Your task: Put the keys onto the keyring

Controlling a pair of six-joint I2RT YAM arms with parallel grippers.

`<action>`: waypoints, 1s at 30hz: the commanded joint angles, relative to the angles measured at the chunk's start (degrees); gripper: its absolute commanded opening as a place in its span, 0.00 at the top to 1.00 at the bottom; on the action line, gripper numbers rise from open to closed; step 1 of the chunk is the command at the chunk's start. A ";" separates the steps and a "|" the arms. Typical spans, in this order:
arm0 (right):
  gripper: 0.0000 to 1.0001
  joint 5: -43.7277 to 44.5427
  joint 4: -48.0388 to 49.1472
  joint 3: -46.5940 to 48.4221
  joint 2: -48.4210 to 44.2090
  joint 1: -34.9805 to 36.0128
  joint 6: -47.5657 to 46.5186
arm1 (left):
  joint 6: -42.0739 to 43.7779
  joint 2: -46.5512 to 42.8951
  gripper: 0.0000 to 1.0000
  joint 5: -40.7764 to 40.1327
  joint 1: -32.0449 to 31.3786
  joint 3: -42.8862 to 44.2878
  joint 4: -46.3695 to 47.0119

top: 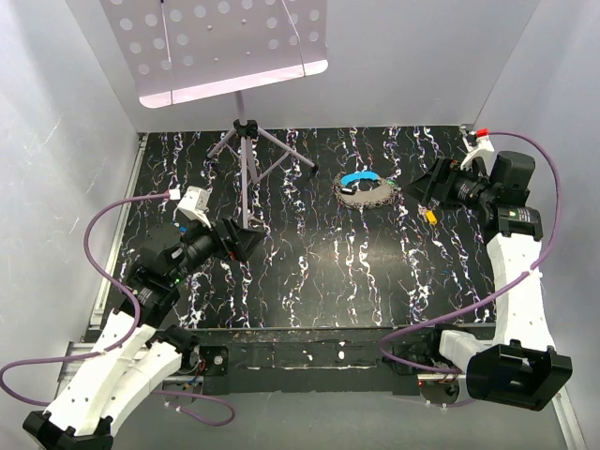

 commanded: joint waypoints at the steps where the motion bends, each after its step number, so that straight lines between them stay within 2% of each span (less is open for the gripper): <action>1: 0.03 0.47 2.56 1.85 0.84 -0.19 -0.88 | 1.54 0.55 0.00 0.54 -0.09 -0.03 1.13; 3: 0.03 -1.63 1.86 2.46 1.46 -0.36 -4.82 | 1.89 0.90 0.00 0.72 -0.09 -0.21 1.13; 8: 0.03 -10.68 -7.26 5.45 5.23 -0.27 -23.62 | 2.77 2.56 0.00 1.86 -0.09 -0.56 1.74; 11: 0.04 -12.45 -10.43 6.24 7.95 0.16 -29.51 | 3.12 4.15 0.00 2.56 0.00 -0.56 2.09; 12: 0.04 -11.50 -11.66 6.68 9.09 1.12 -32.76 | 3.21 4.59 0.00 2.74 -0.09 -0.65 2.27; 15: 0.04 -0.36 -12.73 7.91 12.78 5.25 -35.50 | 3.39 6.60 0.00 3.53 0.00 -0.47 2.80; 17: 0.07 6.85 -13.52 10.97 16.90 7.19 -33.95 | 3.91 8.10 0.01 4.05 -0.09 0.05 2.71; 20: 0.15 12.84 -16.06 17.99 26.91 7.11 -31.56 | 4.53 9.60 0.00 3.88 -0.09 -0.03 2.62; 30: 0.44 19.01 -24.94 41.55 54.08 7.20 -31.73 | 8.48 12.93 0.00 1.07 -0.09 -2.23 7.27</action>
